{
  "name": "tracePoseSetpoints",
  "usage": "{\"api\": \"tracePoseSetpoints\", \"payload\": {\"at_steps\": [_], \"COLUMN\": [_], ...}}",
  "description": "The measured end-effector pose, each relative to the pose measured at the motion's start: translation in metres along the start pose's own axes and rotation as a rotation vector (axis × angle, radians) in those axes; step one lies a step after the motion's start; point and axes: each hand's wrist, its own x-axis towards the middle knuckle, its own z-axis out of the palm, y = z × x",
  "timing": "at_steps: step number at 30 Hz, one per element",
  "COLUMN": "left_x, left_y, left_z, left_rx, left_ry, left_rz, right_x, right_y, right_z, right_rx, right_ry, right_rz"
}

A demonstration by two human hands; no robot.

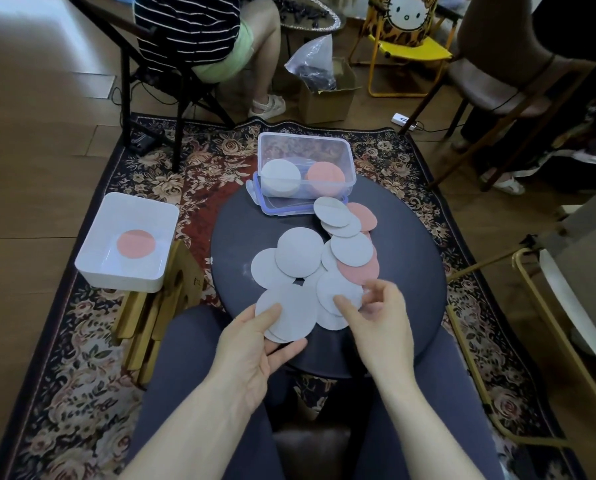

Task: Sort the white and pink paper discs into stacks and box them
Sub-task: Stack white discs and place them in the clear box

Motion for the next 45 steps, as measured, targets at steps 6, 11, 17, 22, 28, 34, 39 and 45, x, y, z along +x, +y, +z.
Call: {"api": "tracePoseSetpoints", "payload": {"at_steps": [6, 11, 17, 22, 28, 34, 39, 45], "left_x": [0.002, 0.003, 0.004, 0.005, 0.007, 0.005, 0.003, 0.000], "left_y": [0.002, 0.001, 0.001, 0.002, 0.002, 0.003, 0.003, 0.005], "left_z": [-0.002, -0.002, -0.003, -0.003, -0.003, -0.001, 0.000, 0.000], "left_rx": [-0.027, -0.037, -0.042, -0.041, -0.055, -0.078, -0.067, -0.047], "left_ry": [0.015, -0.005, -0.018, -0.029, -0.019, -0.013, -0.020, -0.073], "left_rz": [0.011, 0.004, -0.005, 0.000, -0.007, -0.016, -0.027, -0.002], "right_x": [0.008, 0.014, 0.023, 0.028, 0.023, 0.009, -0.007, -0.016], "right_y": [-0.008, -0.003, 0.010, 0.009, 0.009, 0.011, 0.006, 0.003], "right_z": [0.012, 0.006, -0.007, -0.019, -0.026, -0.026, -0.019, -0.008], "right_rx": [-0.342, -0.152, 0.173, 0.310, 0.370, 0.503, 0.586, 0.410], "right_ry": [-0.015, -0.073, -0.096, -0.224, -0.372, -0.121, -0.087, -0.121], "right_rz": [-0.040, 0.001, 0.076, 0.181, 0.095, -0.068, -0.164, -0.415]}}
